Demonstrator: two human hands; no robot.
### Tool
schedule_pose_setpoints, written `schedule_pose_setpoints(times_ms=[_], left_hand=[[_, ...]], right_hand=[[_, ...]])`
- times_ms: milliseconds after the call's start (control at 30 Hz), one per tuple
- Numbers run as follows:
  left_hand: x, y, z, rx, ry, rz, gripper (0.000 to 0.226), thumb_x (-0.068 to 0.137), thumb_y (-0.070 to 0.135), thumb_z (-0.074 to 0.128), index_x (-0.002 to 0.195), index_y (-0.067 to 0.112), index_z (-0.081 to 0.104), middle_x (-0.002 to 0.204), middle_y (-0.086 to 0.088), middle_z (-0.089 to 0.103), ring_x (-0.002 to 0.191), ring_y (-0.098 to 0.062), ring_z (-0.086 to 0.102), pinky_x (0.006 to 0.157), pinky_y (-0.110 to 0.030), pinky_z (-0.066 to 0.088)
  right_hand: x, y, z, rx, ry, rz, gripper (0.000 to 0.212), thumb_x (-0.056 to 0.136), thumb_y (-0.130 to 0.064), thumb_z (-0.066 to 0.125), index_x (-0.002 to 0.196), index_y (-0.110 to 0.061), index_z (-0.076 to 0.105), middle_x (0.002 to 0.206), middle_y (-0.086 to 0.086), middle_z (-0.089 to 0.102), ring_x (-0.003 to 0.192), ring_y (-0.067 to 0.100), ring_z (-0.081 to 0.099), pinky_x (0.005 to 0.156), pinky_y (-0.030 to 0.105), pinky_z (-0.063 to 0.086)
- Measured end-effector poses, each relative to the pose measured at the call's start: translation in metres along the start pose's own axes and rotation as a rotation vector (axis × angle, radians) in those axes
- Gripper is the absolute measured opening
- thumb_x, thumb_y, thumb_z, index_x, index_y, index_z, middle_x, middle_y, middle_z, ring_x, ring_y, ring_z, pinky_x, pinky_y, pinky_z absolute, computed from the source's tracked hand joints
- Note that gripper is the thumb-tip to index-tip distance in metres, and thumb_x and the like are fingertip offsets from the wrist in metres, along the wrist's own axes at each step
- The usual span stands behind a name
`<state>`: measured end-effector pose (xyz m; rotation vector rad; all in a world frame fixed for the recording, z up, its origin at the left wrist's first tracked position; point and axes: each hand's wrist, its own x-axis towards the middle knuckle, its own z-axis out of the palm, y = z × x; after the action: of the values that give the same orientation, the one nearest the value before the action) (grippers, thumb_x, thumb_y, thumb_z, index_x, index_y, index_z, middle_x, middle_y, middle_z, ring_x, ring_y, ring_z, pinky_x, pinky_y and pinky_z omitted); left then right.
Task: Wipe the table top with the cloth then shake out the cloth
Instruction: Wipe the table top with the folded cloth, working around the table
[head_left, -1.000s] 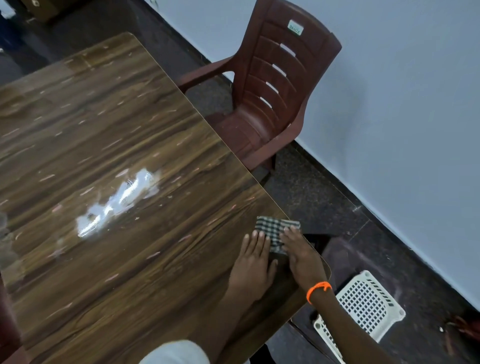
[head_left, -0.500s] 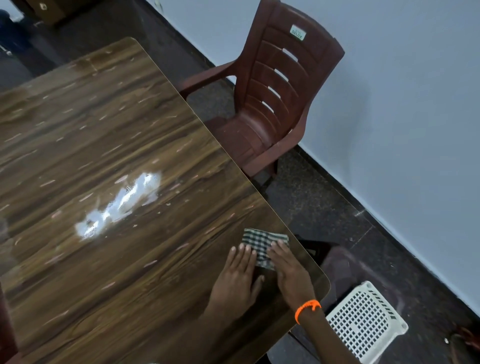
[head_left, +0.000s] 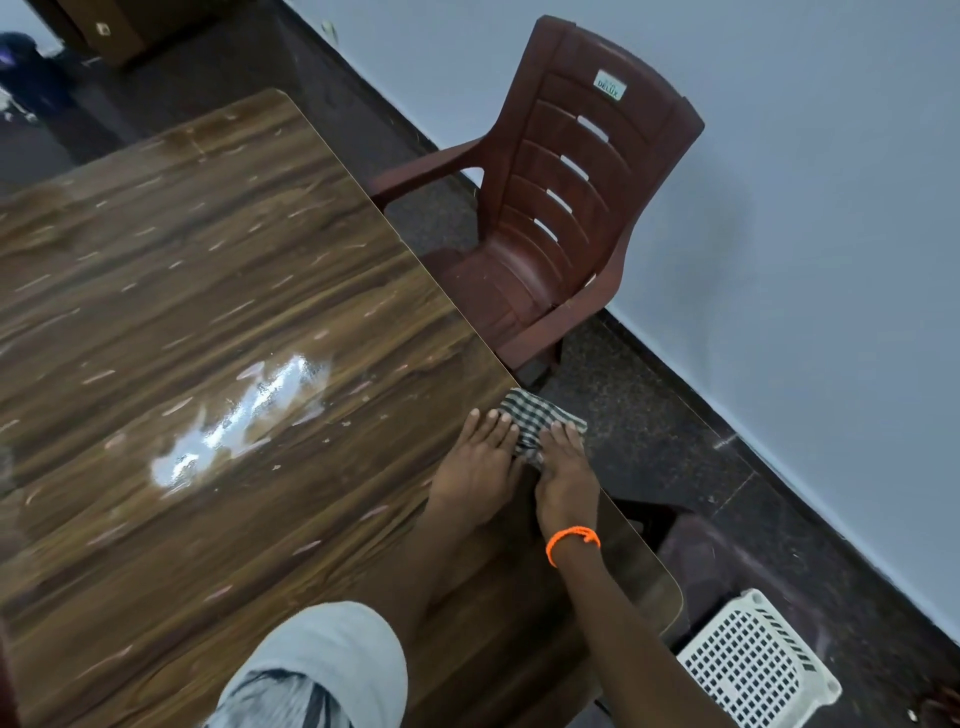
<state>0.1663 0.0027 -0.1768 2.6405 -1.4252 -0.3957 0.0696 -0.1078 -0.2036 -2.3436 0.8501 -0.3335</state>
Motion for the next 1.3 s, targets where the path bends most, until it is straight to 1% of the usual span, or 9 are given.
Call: schedule_pose_setpoints(times_ms=[167,267,367,500,667,800,1067,1167,1300], left_hand=[[-0.029,-0.011,-0.008,-0.031,-0.047,-0.138,0.069,0.105,0.048,0.015,0.155,0.005,0.034,0.163,-0.014,0.031,0.154,-0.026,0.02,0.127,-0.041,0.0],[-0.052,0.008,-0.005,-0.065,-0.02,-0.213,0.067,0.108,0.048,0.023,0.154,0.002,0.035,0.161,-0.017,0.032,0.153,-0.028,0.023,0.127,-0.041,0.003],[-0.067,0.026,0.005,-0.068,0.011,-0.16,0.067,0.105,0.049,0.027,0.148,0.001,0.047,0.154,-0.018,0.045,0.148,-0.029,0.034,0.126,-0.043,0.014],[-0.054,0.028,0.012,-0.11,-0.059,-0.065,0.067,0.105,0.047,0.025,0.155,0.004,0.033,0.162,-0.015,0.032,0.154,-0.025,0.02,0.127,-0.045,0.01],[-0.021,0.004,0.006,-0.019,-0.018,-0.044,0.061,0.104,0.04,0.032,0.151,0.003,0.042,0.156,-0.015,0.043,0.15,-0.026,0.032,0.126,-0.044,0.011],[-0.024,-0.025,-0.001,-0.028,-0.019,-0.128,0.071,0.1,0.044,0.013,0.153,0.003,0.037,0.159,-0.015,0.038,0.151,-0.027,0.028,0.126,-0.045,0.01],[-0.097,-0.033,0.007,0.002,0.009,-0.184,0.064,0.106,0.042,0.023,0.15,0.001,0.043,0.155,-0.02,0.043,0.148,-0.031,0.034,0.124,-0.048,0.022],[-0.113,-0.01,0.014,0.002,0.012,-0.162,0.063,0.103,0.044,0.032,0.143,-0.002,0.051,0.149,-0.022,0.049,0.144,-0.034,0.041,0.121,-0.047,0.021],[-0.102,0.013,0.017,-0.047,-0.032,-0.165,0.065,0.102,0.045,0.035,0.144,-0.001,0.05,0.151,-0.021,0.048,0.146,-0.033,0.038,0.122,-0.048,0.026]], right_hand=[[-0.009,-0.018,0.014,-0.019,-0.101,-0.096,0.039,0.091,0.001,0.053,0.128,-0.011,0.058,0.14,0.002,0.051,0.139,0.011,0.029,0.114,0.027,0.027],[-0.029,-0.019,0.006,0.039,-0.121,-0.144,0.045,0.087,0.006,0.056,0.129,-0.011,0.058,0.141,-0.001,0.048,0.14,0.009,0.028,0.113,0.029,0.029],[-0.047,-0.006,-0.011,0.008,-0.134,-0.175,0.047,0.086,0.007,0.057,0.129,-0.012,0.057,0.142,-0.005,0.045,0.139,0.009,0.029,0.111,0.029,0.032],[-0.034,0.014,-0.027,-0.034,-0.095,-0.143,0.042,0.086,0.004,0.06,0.125,-0.011,0.06,0.137,0.002,0.052,0.135,0.018,0.039,0.108,0.032,0.036],[0.01,-0.004,-0.017,-0.042,-0.113,-0.079,0.048,0.086,0.007,0.057,0.129,-0.015,0.057,0.14,0.005,0.051,0.137,0.019,0.036,0.109,0.028,0.031],[0.024,-0.029,0.011,-0.086,-0.171,-0.154,0.062,0.077,0.015,0.051,0.131,-0.017,0.055,0.142,0.003,0.048,0.14,0.02,0.03,0.109,0.038,0.037],[-0.025,-0.037,0.032,-0.092,-0.316,-0.343,0.066,0.079,0.015,0.052,0.136,-0.017,0.05,0.148,-0.001,0.039,0.144,0.012,0.017,0.115,0.032,0.025],[-0.046,-0.02,0.017,-0.068,-0.318,-0.343,0.067,0.076,0.017,0.054,0.134,-0.016,0.053,0.146,-0.003,0.042,0.142,0.012,0.022,0.116,0.025,0.02],[-0.05,-0.004,0.001,-0.039,-0.234,-0.249,0.065,0.075,0.019,0.054,0.13,-0.016,0.057,0.143,-0.001,0.047,0.14,0.012,0.029,0.113,0.019,0.022]])
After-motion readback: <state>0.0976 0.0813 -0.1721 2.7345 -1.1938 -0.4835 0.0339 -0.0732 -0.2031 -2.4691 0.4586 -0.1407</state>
